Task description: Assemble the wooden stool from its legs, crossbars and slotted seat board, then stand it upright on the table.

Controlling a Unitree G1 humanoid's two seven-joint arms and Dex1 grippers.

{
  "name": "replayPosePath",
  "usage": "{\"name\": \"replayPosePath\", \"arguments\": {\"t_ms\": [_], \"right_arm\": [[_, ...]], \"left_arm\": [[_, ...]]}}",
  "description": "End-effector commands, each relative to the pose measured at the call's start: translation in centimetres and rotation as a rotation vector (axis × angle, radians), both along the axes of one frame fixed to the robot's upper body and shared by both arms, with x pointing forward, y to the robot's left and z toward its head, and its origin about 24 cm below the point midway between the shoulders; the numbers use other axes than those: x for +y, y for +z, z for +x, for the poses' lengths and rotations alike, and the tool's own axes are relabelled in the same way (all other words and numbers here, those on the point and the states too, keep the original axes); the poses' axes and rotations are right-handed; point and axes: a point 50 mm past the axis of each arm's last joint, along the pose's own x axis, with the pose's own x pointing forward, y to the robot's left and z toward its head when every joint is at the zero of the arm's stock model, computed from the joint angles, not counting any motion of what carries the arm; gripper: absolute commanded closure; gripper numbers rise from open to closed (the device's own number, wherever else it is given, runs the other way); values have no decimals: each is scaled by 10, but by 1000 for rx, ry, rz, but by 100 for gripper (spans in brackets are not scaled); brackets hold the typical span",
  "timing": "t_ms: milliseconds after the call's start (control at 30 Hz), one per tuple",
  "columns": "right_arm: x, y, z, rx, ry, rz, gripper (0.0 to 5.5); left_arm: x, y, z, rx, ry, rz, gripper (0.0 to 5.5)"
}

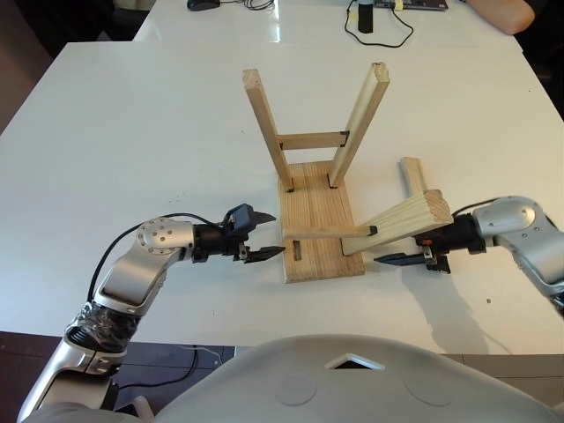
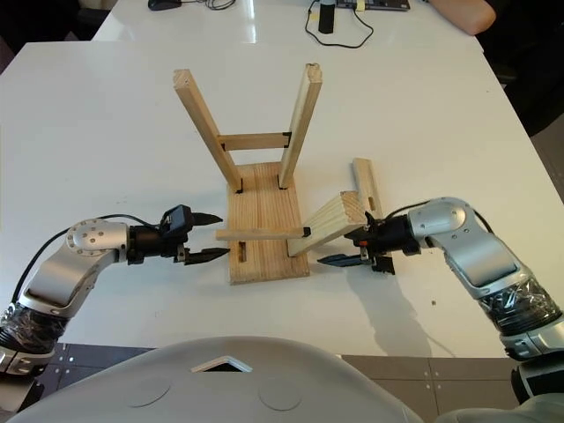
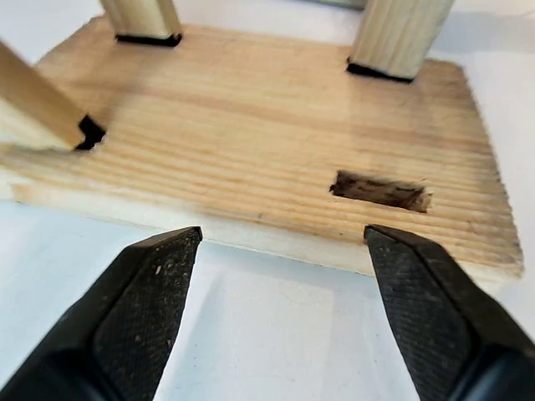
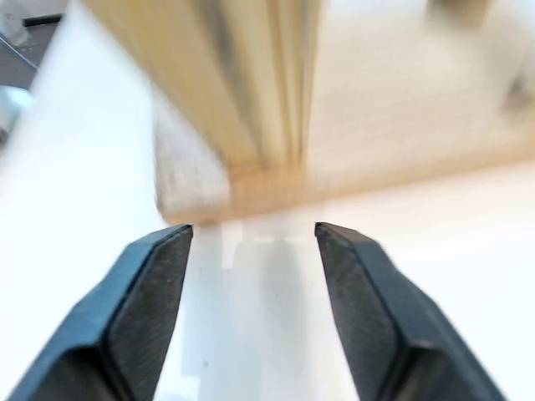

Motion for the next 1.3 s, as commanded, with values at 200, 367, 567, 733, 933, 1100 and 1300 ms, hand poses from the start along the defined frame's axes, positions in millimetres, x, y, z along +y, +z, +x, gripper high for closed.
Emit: {"name": "replayPosePath", "arguments": {"t_ms": [200, 367, 567, 733, 933, 1100, 1300], "right_arm": [[-24, 40, -1, -190, -164, -32, 240], [-48, 49, -10, -257, -393, -80, 240], [-48, 37, -23, -214, -635, -86, 240], [-43, 21, -29, -171, -869, -100, 167], [-41, -4, -45, -69, -1022, -141, 147], [-38, -20, -48, -1, -1043, -150, 168], [-42, -31, -55, 53, -1003, -170, 298]], "left_arm": [[0, -25, 2, -50, 35, 141, 189], [3, -32, 25, -129, 208, 137, 189], [8, -33, 39, -158, 379, 81, 189], [9, -38, 41, -168, 422, 91, 189], [12, -40, 36, -164, 434, 100, 189], [9, -40, 37, -173, 444, 98, 189], [12, -39, 38, -187, 467, 96, 189]]}}
